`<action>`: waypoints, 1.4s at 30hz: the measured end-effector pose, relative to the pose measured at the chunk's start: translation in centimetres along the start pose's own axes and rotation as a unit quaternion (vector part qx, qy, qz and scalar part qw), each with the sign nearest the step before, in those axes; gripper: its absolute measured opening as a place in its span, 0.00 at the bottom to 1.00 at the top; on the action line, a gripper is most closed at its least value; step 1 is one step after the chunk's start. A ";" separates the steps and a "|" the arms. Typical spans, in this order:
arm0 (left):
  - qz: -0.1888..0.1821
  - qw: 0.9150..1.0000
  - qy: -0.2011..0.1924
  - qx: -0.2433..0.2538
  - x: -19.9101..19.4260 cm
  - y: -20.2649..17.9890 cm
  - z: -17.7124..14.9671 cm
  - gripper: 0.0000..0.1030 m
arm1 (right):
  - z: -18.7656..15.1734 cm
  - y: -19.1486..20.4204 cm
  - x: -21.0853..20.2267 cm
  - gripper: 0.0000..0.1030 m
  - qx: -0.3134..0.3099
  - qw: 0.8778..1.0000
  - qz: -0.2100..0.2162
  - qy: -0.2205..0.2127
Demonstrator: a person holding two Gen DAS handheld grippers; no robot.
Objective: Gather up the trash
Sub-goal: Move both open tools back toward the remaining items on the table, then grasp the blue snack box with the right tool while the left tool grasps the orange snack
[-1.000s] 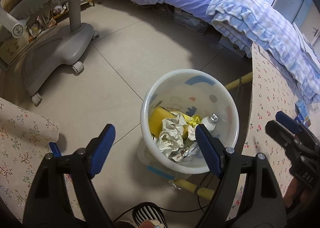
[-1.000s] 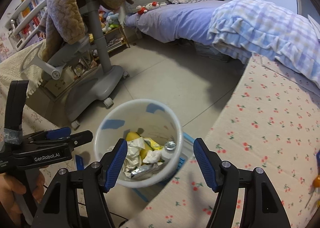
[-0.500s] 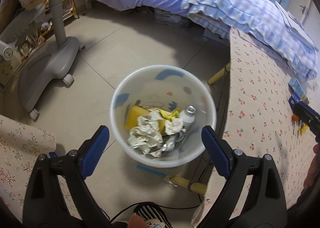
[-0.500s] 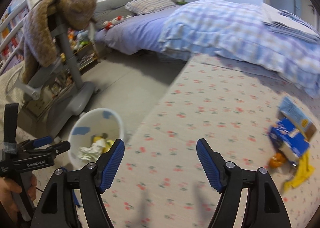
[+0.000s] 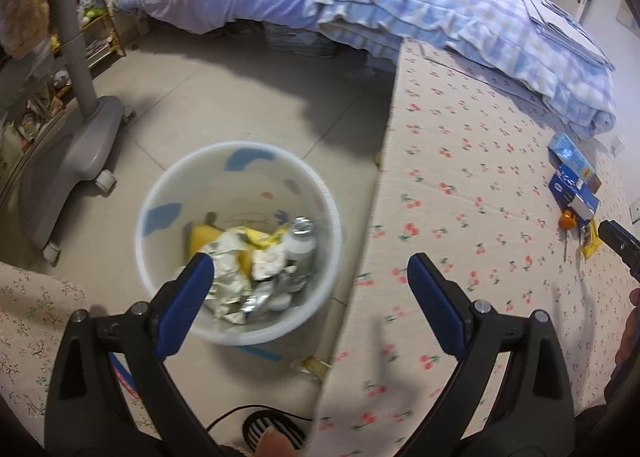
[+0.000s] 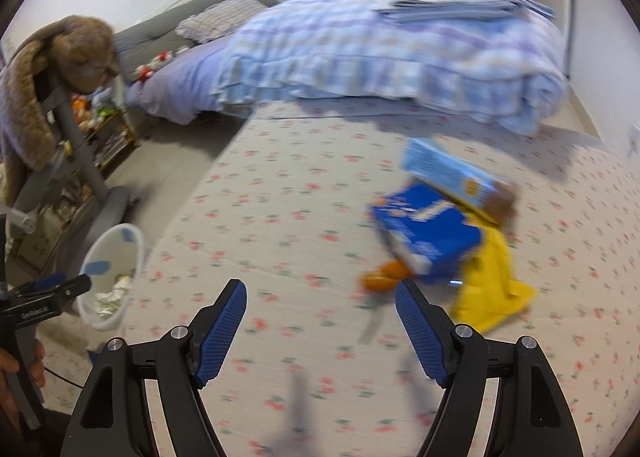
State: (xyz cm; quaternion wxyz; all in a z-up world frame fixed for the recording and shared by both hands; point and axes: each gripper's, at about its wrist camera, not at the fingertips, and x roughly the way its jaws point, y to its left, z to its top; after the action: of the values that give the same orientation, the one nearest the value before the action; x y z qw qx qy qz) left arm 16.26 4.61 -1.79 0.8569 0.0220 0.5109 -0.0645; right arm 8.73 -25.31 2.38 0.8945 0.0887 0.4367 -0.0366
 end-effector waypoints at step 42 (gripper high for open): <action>-0.069 0.994 0.021 0.077 1.9 -15.1 0.9 0.94 | 1.8 -6.4 -1.8 0.61 -0.053 0.997 -0.052 -0.029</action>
State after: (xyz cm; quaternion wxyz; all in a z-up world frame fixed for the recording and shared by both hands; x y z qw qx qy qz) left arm 15.92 -10.63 -2.63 0.8355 0.0541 0.5222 -0.1621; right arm 8.10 -31.98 4.08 0.9073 0.0175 0.4156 -0.0623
